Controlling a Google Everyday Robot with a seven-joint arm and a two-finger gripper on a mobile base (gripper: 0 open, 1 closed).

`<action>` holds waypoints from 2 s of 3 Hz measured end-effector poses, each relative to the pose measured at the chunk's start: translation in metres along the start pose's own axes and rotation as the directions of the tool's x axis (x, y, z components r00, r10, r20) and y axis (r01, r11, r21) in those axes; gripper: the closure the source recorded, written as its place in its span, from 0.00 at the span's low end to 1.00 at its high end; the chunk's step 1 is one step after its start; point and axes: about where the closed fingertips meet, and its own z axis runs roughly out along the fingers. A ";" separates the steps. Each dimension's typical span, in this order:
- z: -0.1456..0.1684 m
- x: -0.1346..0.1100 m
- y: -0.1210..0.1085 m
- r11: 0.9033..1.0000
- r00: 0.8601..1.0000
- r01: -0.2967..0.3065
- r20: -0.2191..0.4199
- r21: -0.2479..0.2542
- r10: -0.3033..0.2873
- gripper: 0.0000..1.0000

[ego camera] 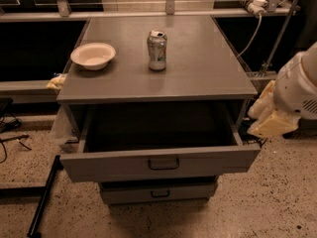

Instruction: Close top drawer

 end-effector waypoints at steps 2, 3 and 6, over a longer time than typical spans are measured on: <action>0.098 0.024 0.041 0.997 0.996 -0.004 0.089 -0.081 0.011 1.00; 0.146 0.041 0.056 0.989 0.990 -0.034 0.132 -0.144 0.053 1.00; 0.188 0.067 0.080 0.997 0.989 0.052 0.139 -0.048 -0.045 1.00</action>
Offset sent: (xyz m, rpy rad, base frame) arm -0.0198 0.0150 -0.1538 0.1467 0.0785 0.0585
